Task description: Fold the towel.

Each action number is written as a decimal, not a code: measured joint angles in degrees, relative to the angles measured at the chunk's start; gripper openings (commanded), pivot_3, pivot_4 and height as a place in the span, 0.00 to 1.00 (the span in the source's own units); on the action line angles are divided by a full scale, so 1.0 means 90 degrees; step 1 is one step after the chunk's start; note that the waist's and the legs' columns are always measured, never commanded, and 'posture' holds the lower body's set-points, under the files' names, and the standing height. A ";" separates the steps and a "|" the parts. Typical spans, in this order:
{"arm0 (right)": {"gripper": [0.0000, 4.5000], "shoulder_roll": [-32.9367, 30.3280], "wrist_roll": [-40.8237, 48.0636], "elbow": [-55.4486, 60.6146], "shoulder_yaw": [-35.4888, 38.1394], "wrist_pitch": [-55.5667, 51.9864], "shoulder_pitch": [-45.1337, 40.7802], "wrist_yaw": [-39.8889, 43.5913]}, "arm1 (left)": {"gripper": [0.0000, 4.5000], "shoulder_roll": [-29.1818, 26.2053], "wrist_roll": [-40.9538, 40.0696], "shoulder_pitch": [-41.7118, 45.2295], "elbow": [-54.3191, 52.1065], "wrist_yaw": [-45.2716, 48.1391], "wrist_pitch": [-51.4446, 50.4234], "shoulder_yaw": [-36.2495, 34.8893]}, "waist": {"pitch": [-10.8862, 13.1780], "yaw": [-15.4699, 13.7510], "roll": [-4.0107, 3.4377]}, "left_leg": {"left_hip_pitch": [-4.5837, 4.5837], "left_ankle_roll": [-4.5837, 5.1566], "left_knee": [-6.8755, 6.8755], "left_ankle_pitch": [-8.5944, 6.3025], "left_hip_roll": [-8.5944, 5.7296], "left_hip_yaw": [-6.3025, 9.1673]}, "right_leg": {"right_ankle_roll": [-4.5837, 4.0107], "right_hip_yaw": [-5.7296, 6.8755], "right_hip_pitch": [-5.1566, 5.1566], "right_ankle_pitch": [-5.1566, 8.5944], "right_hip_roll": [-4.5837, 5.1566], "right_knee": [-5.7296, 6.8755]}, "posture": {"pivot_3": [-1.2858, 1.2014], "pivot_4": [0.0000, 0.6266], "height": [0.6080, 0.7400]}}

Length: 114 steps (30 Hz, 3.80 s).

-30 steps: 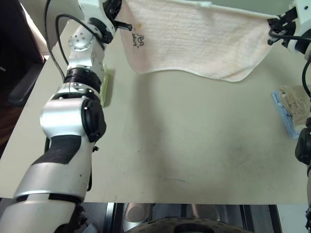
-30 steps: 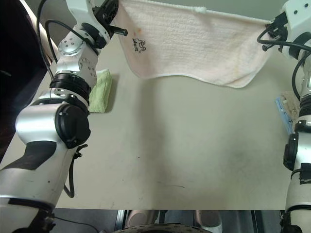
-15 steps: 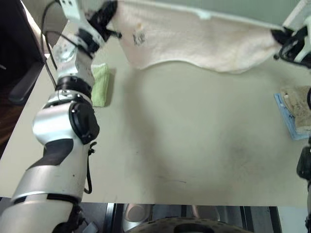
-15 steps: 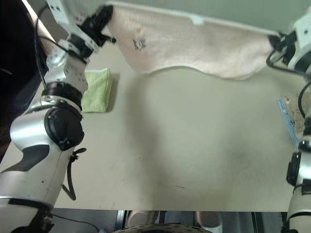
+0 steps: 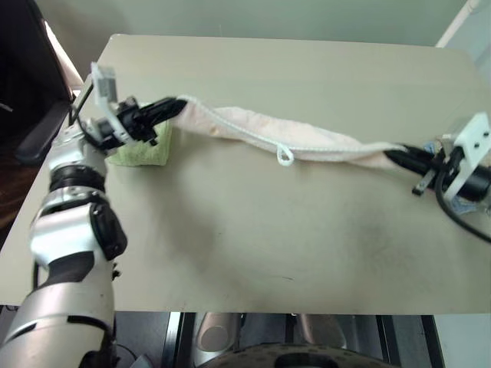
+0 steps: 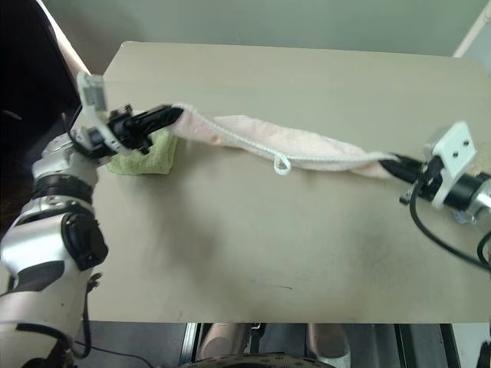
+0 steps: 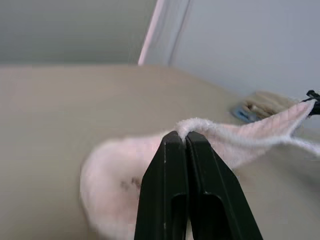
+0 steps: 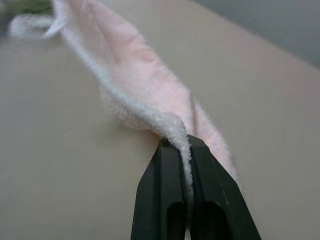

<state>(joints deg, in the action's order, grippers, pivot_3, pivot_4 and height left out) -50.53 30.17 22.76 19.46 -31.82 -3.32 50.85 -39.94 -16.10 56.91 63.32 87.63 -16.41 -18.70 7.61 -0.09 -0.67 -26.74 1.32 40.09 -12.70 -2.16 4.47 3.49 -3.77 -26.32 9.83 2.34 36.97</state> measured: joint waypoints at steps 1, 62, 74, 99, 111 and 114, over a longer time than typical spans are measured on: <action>0.00 0.0004 0.0010 0.0103 -0.0007 -0.0033 0.0255 0.0049 | 0.01 -0.0115 -0.0066 -0.0209 -0.0233 0.0064 -0.0382 0.0044 | 0.0000 -0.0002 0.0000 | 0.0003 0.0010 0.0002 0.0005 -0.0002 0.0004 | -0.0005 -0.0001 0.0005 -0.0005 0.0000 0.0000 | 0.52 0.24 0.91; 0.00 0.0026 -0.0423 -0.1054 -0.0922 0.0166 -0.0125 0.0619 | 0.01 0.0318 -0.0228 -0.1338 -0.0559 -0.0896 0.0412 0.1309 | -0.0029 -0.0050 0.0047 | 0.0085 -0.0013 -0.0123 0.0072 -0.0005 0.0034 | -0.0023 0.0015 0.0043 -0.0024 -0.0002 -0.0015 | 0.52 0.24 0.91; 0.00 0.0064 -0.0674 -0.1917 -0.1133 0.0532 -0.0747 0.0702 | 0.01 0.0369 0.0055 -0.1202 0.0005 -0.1023 0.0790 0.1290 | -0.0029 -0.0052 0.0048 | 0.0084 -0.0014 -0.0123 0.0079 -0.0006 0.0034 | -0.0019 0.0017 0.0046 -0.0025 -0.0001 -0.0016 | 0.52 0.24 0.91; 1.00 0.0167 -0.0502 -0.2226 -0.0900 0.0525 -0.1087 0.0908 | 0.92 0.0298 0.0168 -0.0899 0.0229 -0.1313 0.1410 0.0951 | -0.0028 -0.0057 0.0047 | 0.0082 -0.0013 -0.0127 0.0085 -0.0006 0.0031 | -0.0037 0.0019 0.0043 -0.0037 0.0003 -0.0019 | 0.52 0.24 0.91; 1.00 0.0387 0.1795 -0.0135 0.0899 -0.2548 0.0004 -0.0358 | 0.92 0.0373 -0.0150 -0.1043 -0.0654 -0.0899 0.0915 0.0818 | -0.0028 -0.0092 0.0048 | 0.0072 -0.0032 -0.0128 0.0090 -0.0013 0.0029 | 0.0023 0.0020 0.0042 0.0008 0.0002 -0.0023 | 0.52 0.24 0.91; 1.00 0.0897 0.3020 0.0314 0.1505 -0.3299 0.0394 -0.0992 | 0.92 0.0565 -0.0475 -0.1403 -0.1844 -0.0684 0.0265 0.0901 | -0.0028 -0.0106 0.0049 | 0.0072 -0.0034 -0.0128 0.0088 -0.0015 0.0026 | 0.0034 0.0019 0.0044 0.0017 0.0001 -0.0028 | 0.52 0.24 0.91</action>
<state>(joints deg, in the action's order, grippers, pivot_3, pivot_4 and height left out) -42.46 57.35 25.58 33.00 -61.51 0.23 41.93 -34.86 -20.37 44.28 46.73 81.48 -14.03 -10.59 7.35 -1.04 -0.23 -26.09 1.02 38.94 -11.91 -2.29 4.71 3.79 -3.60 -25.92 9.98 2.35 36.72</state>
